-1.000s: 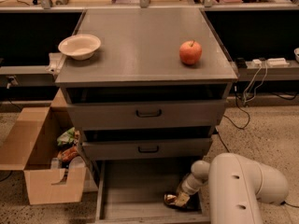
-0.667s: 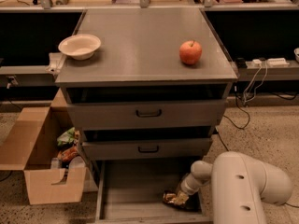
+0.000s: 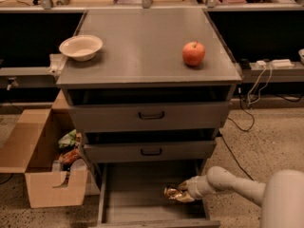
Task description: Pick orange can from bottom drawer and place on counter
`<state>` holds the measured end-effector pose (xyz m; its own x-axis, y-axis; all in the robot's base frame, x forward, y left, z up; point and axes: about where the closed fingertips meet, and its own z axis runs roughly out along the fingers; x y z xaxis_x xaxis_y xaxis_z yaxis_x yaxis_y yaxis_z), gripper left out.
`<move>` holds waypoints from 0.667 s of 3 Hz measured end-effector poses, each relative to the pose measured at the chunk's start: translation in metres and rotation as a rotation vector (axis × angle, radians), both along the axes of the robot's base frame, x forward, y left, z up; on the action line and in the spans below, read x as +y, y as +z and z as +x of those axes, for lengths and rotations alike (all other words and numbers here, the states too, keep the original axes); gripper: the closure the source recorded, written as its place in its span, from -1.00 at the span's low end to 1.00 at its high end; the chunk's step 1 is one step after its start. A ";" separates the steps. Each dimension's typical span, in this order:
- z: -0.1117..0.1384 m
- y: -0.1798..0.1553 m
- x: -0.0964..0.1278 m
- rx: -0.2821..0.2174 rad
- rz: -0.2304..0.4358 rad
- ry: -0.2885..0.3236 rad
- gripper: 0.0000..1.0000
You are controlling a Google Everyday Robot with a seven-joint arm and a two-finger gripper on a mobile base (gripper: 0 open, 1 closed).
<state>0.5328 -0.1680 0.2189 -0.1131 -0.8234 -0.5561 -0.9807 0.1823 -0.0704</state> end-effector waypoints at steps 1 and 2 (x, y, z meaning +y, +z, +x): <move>-0.004 0.024 -0.003 -0.045 0.085 0.027 1.00; -0.005 0.036 -0.008 -0.054 0.182 0.049 1.00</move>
Offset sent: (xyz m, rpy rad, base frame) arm -0.0009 -0.0272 0.0569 0.3047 -0.0608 0.0802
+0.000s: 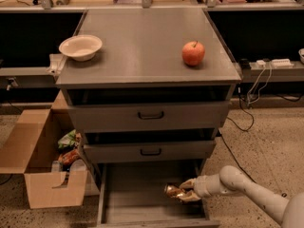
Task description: Pick orange can from bottom drawer and place on counter
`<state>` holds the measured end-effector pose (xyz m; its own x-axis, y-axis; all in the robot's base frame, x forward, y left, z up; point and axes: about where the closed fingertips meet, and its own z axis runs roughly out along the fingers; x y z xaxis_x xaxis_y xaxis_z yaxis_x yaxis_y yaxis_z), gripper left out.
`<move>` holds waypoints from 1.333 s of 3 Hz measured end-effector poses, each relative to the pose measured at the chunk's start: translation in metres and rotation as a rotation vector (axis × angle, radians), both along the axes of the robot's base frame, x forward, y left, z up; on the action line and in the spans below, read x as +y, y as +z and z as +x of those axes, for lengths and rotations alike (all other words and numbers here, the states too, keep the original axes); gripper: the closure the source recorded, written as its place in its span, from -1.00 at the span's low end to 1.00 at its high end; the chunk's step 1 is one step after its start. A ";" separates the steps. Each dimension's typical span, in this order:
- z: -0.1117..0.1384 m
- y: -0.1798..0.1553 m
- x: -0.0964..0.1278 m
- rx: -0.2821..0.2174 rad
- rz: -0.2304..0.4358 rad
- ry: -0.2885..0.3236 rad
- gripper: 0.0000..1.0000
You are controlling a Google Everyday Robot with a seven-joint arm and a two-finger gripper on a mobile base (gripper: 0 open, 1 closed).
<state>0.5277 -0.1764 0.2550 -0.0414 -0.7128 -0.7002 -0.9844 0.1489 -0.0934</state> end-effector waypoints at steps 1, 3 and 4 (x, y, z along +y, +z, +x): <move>0.005 -0.027 -0.006 0.065 -0.031 0.004 1.00; 0.019 -0.089 -0.006 0.222 -0.167 -0.045 0.62; 0.023 -0.102 -0.007 0.257 -0.194 -0.055 0.17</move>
Offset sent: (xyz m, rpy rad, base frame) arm 0.0257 -0.0134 -0.0971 -0.2110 0.2461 -0.0749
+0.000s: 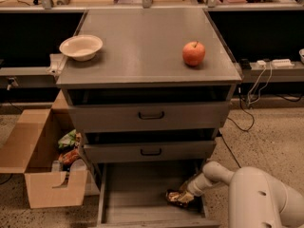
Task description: Pick orange can from bottom drawer and place on counter
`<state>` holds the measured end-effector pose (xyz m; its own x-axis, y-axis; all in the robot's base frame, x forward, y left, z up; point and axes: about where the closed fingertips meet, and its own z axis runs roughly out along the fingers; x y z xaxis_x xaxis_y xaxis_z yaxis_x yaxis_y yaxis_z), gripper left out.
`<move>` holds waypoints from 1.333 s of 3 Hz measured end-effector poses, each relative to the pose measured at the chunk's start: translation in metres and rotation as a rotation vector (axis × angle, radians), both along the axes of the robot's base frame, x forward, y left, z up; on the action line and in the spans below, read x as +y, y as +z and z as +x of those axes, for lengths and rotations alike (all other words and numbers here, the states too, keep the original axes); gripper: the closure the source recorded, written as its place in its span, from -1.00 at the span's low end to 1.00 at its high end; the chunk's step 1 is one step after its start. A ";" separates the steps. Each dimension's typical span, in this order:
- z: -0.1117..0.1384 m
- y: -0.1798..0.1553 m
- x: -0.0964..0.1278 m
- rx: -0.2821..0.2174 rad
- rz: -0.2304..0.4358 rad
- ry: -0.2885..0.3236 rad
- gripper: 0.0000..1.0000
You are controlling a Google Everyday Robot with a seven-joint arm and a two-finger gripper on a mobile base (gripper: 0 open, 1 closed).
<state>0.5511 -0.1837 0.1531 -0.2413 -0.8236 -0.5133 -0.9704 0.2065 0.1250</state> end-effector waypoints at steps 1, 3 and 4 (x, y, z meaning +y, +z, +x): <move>0.002 -0.007 -0.001 0.017 -0.017 -0.004 -0.29; 0.003 -0.015 -0.001 0.031 -0.043 -0.004 -1.00; 0.003 -0.020 0.001 0.036 -0.060 -0.004 -1.00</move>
Offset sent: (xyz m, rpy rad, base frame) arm 0.0089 -0.0064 -0.0130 -0.0442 0.0277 -0.0090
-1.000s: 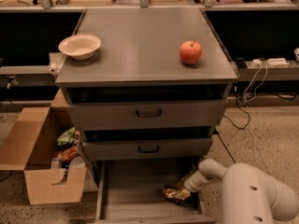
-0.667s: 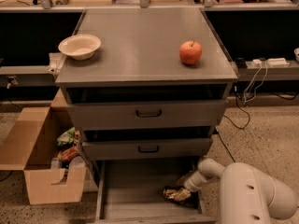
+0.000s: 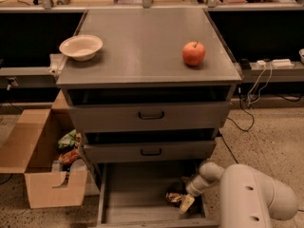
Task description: Pick orange can from bottom drawer and place on counter
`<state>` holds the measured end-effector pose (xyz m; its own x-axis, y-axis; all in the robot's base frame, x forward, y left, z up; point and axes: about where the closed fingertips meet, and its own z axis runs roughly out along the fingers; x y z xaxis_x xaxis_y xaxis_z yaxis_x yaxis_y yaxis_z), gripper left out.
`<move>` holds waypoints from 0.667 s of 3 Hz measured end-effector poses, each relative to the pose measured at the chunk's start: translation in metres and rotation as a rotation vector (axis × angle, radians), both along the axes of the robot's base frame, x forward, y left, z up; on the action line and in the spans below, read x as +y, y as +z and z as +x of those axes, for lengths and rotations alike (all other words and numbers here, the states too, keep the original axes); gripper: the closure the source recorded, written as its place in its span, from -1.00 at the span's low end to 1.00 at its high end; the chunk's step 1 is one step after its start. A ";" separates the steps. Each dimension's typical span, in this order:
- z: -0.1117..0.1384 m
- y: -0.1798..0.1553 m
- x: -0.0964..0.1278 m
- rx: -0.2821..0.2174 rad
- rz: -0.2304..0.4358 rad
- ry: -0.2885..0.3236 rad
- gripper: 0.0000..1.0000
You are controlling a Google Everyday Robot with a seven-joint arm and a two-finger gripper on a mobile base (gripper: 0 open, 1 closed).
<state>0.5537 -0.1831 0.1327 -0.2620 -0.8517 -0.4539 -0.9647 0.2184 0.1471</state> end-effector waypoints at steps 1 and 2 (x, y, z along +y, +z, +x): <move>-0.002 -0.009 0.003 0.012 -0.012 -0.001 -1.00; -0.004 -0.021 0.007 0.029 -0.021 0.005 -0.62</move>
Offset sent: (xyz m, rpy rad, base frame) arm -0.0022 0.0076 -0.0307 -0.0348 0.0389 0.0090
